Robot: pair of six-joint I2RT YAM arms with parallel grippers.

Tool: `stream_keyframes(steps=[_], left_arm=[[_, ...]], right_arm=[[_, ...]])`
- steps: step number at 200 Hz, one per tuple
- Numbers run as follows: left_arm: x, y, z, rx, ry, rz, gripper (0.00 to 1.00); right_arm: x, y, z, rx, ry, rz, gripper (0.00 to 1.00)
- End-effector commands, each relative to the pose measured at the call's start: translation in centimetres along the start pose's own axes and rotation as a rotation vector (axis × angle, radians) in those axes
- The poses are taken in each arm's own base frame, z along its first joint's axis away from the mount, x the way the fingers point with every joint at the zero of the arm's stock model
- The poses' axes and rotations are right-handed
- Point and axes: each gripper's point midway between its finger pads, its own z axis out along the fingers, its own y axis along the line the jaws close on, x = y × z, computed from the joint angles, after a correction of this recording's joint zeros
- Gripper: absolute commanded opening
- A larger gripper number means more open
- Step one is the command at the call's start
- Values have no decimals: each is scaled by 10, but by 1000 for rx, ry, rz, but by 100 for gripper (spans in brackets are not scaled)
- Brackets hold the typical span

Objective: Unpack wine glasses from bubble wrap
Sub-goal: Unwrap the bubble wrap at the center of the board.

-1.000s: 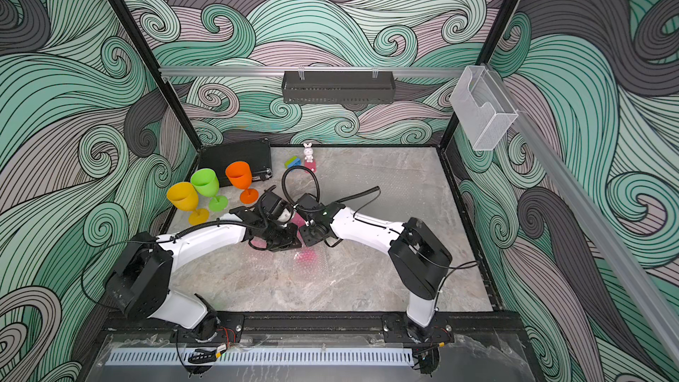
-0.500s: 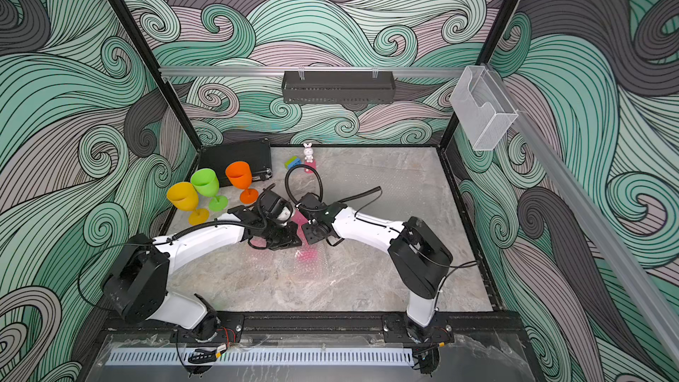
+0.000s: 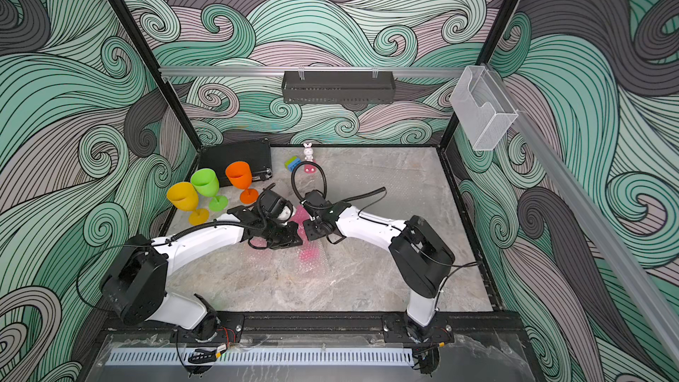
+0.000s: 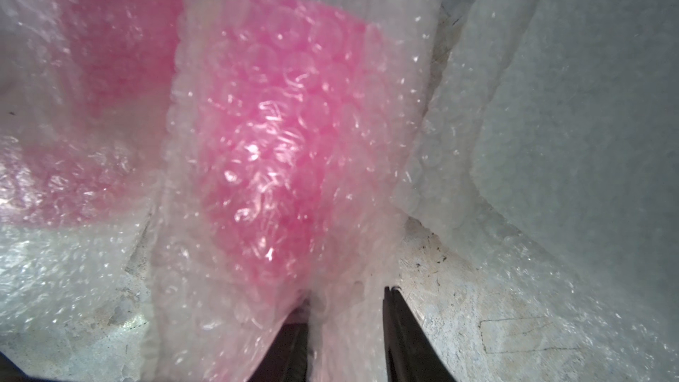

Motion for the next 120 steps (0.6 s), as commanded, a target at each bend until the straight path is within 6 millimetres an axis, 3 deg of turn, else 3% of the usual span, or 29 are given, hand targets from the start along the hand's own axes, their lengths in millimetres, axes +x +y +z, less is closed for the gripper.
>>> stream_keyframes(steps=[1,64,120], left_arm=[[3,-9,-3,12,24,33,0],[9,-1,3,-7,55,23,0],[9,1,4,-18,53,17,0]], right_arm=[[-24,0,-4,-16,-62,33,34],[-32,-4,-7,-74,-60,89,32],[-31,-8,-10,-79,-68,108,18]])
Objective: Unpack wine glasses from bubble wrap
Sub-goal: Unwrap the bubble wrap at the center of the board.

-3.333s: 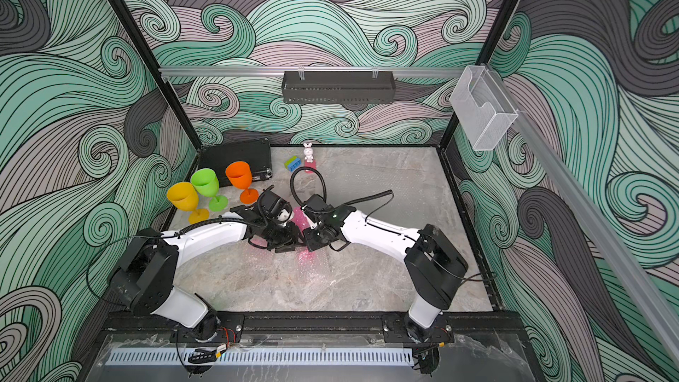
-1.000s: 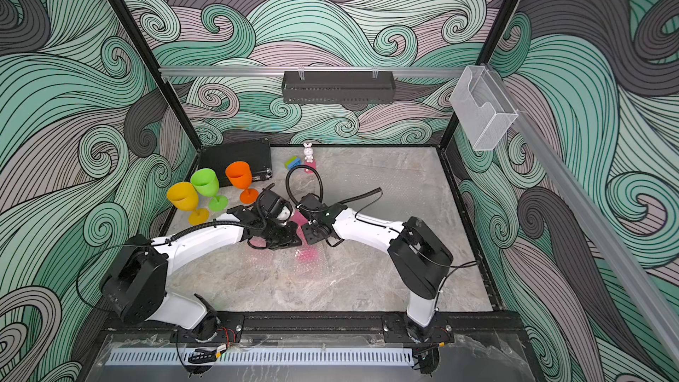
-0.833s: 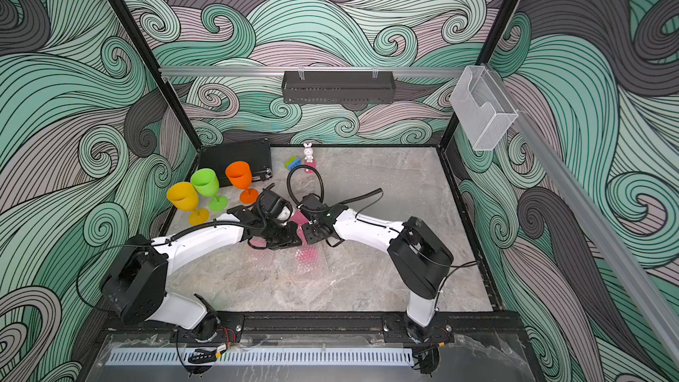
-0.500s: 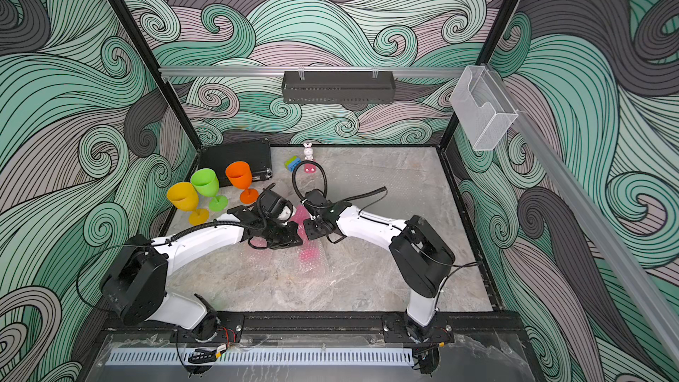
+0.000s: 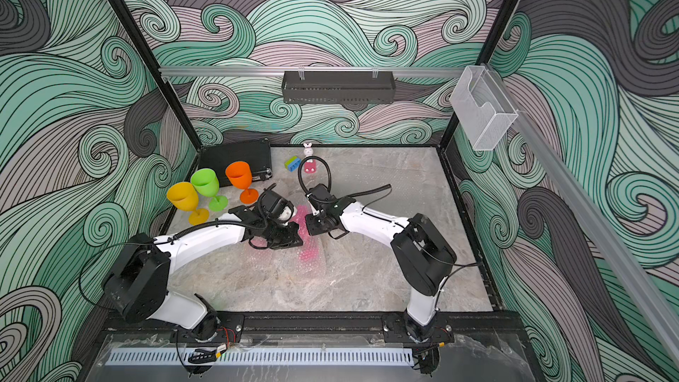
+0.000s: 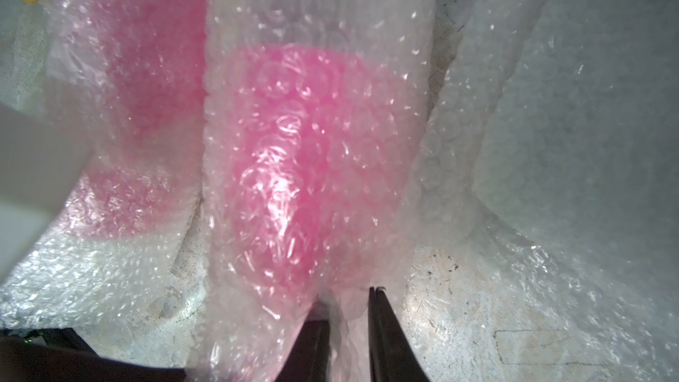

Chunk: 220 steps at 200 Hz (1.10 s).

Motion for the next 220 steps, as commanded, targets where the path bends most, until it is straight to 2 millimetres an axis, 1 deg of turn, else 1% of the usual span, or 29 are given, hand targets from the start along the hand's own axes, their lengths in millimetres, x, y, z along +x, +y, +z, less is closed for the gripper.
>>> stream_keyframes(steps=[1,28,52,99,142,168,184,204,220], left_arm=[[8,-1,1,-14,44,2,0],[9,1,1,-17,44,2,0],[11,4,3,-24,50,1,0],[15,12,4,-48,53,-8,0],[16,14,3,-54,46,-15,0],[16,14,4,-54,48,-17,0],[17,16,4,-57,50,-19,0],[19,18,6,-63,57,-26,0],[20,20,6,-67,59,-30,0]], right_arm=[[-23,-5,-8,2,-85,29,18],[-25,-11,-9,5,-96,45,18],[-25,-12,-7,-6,-93,59,18],[-26,-10,-7,-71,-91,112,15],[-23,-16,-5,-118,-97,174,14],[-24,-13,-7,-180,-124,206,13],[-23,-15,-6,-197,-118,226,13],[-25,-17,-8,-225,-128,251,13],[-27,-15,-12,-249,-133,255,12]])
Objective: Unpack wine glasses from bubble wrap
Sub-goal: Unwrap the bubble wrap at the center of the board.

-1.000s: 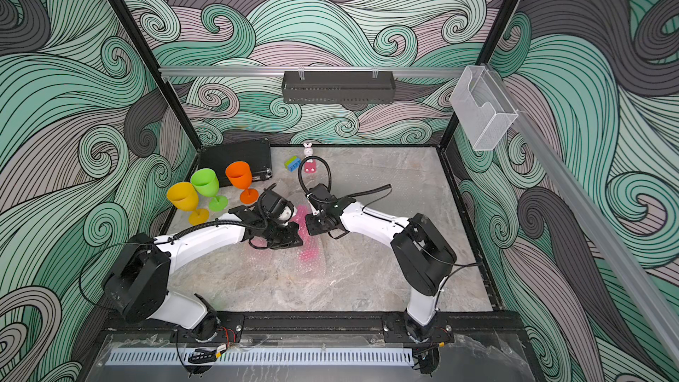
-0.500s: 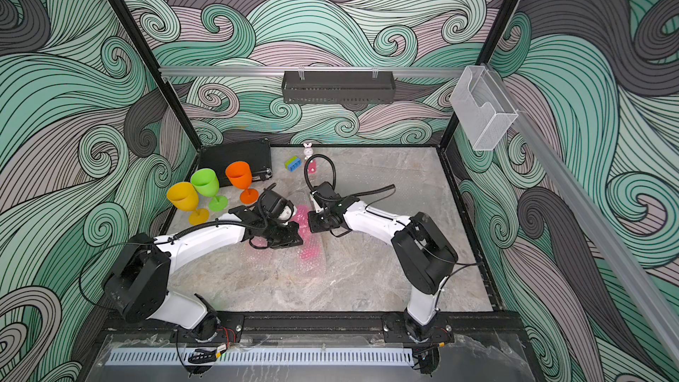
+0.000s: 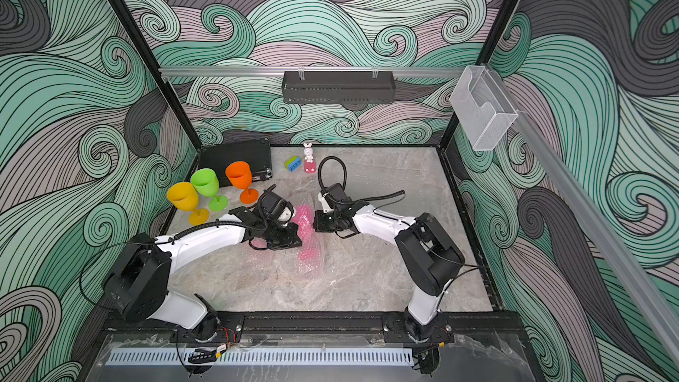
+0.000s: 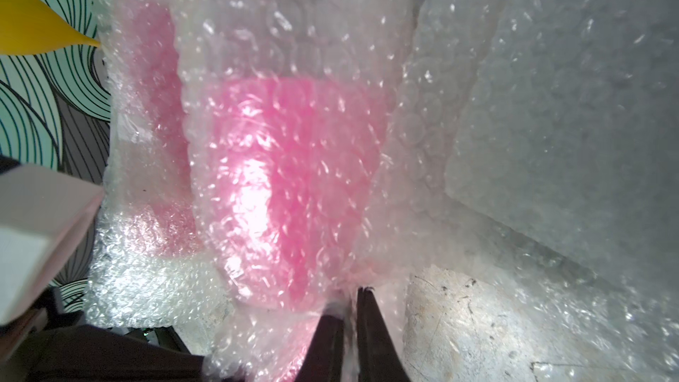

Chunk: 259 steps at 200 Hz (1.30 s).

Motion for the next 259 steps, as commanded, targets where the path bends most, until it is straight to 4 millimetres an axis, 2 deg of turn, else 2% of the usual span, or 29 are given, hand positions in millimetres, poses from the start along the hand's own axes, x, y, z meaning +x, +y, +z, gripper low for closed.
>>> stream_keyframes(steps=[1,70,100,140,172,174,220,224,259], left_arm=[[19,13,4,-48,63,-25,0],[15,18,-2,-70,36,-40,0],[9,16,-7,-61,8,-31,0],[3,13,-18,-46,-5,-36,23],[-6,12,-27,-35,-33,-83,43],[-8,9,-33,-23,-50,-79,44],[-21,-10,-37,56,-72,-92,55],[-21,-6,-30,45,-54,-101,56],[-22,1,-17,9,-31,-82,57]], right_arm=[[-23,9,-15,-58,-87,22,12],[-18,17,-16,-190,-99,67,12],[-14,22,-26,-243,-146,30,13],[-6,41,-42,-302,-175,-97,13],[-1,42,-51,-303,-192,-132,13],[-1,43,-52,-302,-197,-133,13],[2,45,-72,-307,-241,-139,13],[3,45,-73,-305,-241,-139,14],[15,38,-80,-297,-239,-116,13]])
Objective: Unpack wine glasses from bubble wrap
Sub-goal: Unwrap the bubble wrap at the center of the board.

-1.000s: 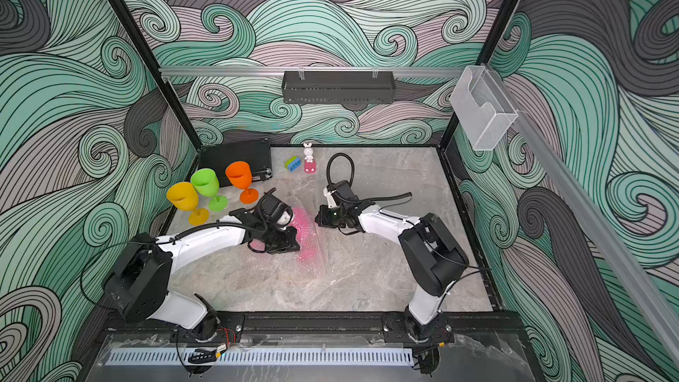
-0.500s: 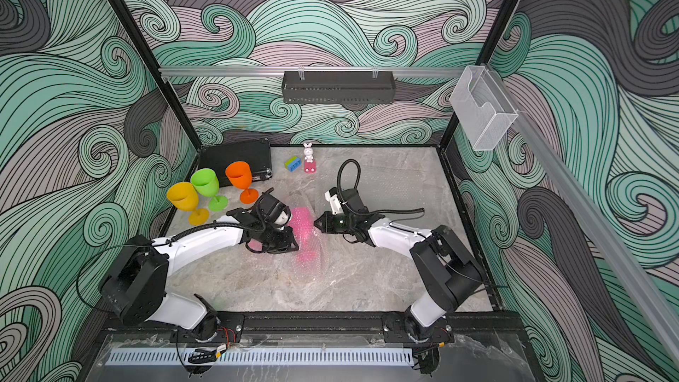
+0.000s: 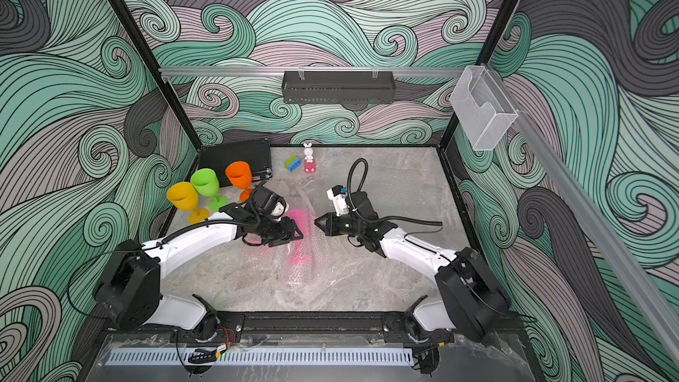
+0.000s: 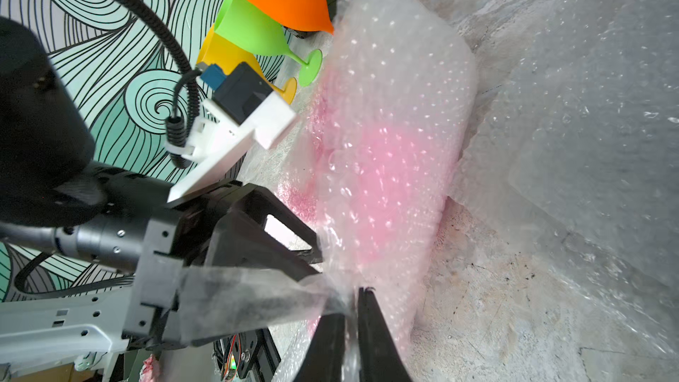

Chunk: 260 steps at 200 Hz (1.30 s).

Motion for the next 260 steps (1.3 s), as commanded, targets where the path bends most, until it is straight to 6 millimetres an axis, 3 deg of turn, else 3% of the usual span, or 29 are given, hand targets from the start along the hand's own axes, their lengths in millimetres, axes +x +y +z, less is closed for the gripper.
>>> stream_keyframes(steps=[1,25,40,84,110,204,219,260], left_arm=[[-7,-2,4,-9,7,10,57],[-7,7,5,-87,8,45,57],[-7,10,7,-103,12,51,51],[-11,1,4,-65,-11,64,12],[-12,1,1,-71,-18,90,0],[-17,-11,-9,13,-101,132,0],[-17,-9,-6,12,-95,122,8],[-13,7,-7,-43,-88,91,8]], right_arm=[[8,-2,-7,12,-2,5,13],[14,-4,-18,26,-19,12,13],[17,-6,-23,41,-26,10,13],[19,-21,-36,133,-34,3,13],[15,-27,-45,176,-57,9,13],[15,-59,-96,385,-182,15,12],[22,-66,-97,400,-160,34,12],[26,-64,-95,388,-119,27,19]])
